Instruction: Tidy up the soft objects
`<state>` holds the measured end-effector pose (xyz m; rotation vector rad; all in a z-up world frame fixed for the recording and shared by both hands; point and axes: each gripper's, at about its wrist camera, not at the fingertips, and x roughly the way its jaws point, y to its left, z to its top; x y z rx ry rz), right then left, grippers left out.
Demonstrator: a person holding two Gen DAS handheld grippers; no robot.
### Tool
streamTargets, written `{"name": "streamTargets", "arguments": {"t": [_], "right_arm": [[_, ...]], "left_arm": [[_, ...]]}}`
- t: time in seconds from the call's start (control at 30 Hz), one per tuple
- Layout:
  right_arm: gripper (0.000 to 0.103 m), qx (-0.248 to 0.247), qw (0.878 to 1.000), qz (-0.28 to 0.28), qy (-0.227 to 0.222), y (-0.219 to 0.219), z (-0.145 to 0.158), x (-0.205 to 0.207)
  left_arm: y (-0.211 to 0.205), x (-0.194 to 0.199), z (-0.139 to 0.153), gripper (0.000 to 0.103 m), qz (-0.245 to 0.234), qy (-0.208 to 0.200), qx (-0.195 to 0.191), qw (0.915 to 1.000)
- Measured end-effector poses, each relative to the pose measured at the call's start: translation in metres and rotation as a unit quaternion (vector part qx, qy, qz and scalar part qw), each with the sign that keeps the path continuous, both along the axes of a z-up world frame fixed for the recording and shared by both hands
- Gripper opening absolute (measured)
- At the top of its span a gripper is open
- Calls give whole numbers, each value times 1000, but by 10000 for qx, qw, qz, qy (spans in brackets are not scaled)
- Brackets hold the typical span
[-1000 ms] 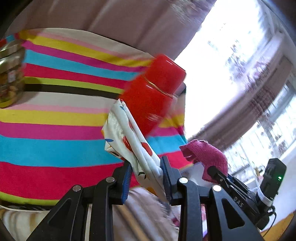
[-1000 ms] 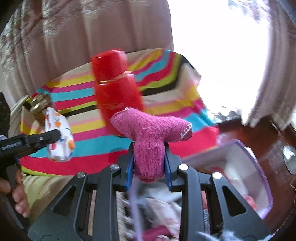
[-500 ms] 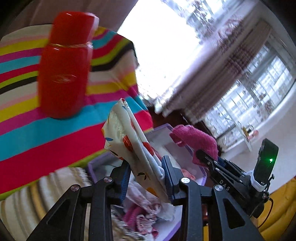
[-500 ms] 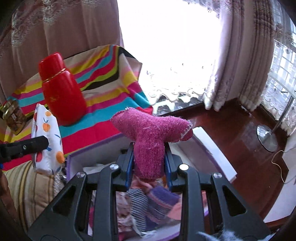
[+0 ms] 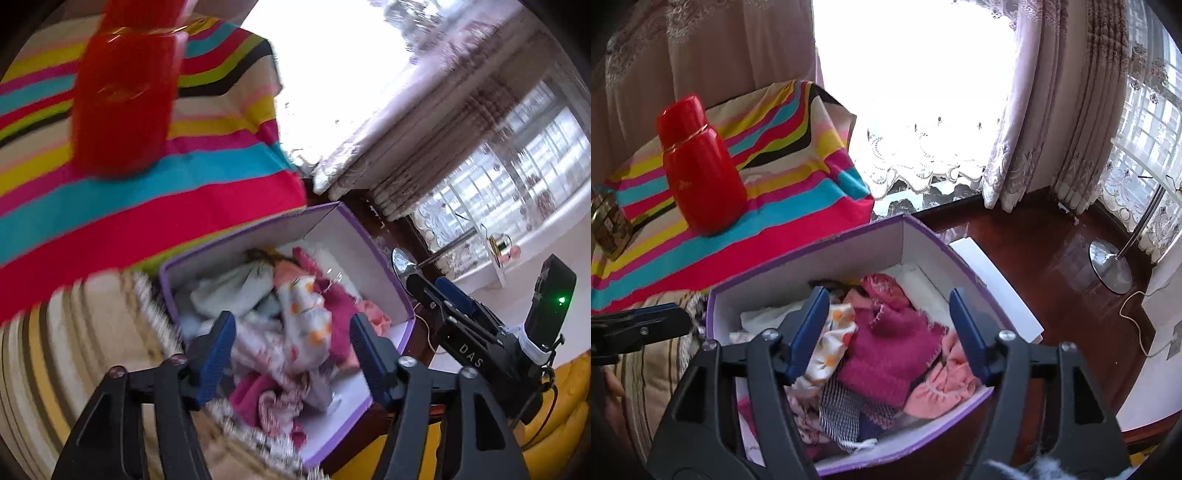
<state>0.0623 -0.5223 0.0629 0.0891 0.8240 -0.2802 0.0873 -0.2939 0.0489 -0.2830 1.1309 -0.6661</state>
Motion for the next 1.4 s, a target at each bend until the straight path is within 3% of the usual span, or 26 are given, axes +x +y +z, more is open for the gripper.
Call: {"name": "streamTargets", "arguments": {"t": [0.13,0.4,0.67,1.4], "right_arm": [[71,15,9999,-32,127,1,-4,-13],[71,46,9996,-132,226,4,-2,-46],[71,55,9996,-90,278,5,-5,-50],[71,2,9993,-12,374,7,-10,-48]], "left_arm": [[14,-21,-5,69,73,236,-72,9997],[17,-53,-5,81,18,-36,398,9992],[20,-48,-12,84,113,118,314,9994],[15,-49,-14,94,-20,51,282,9996]]}}
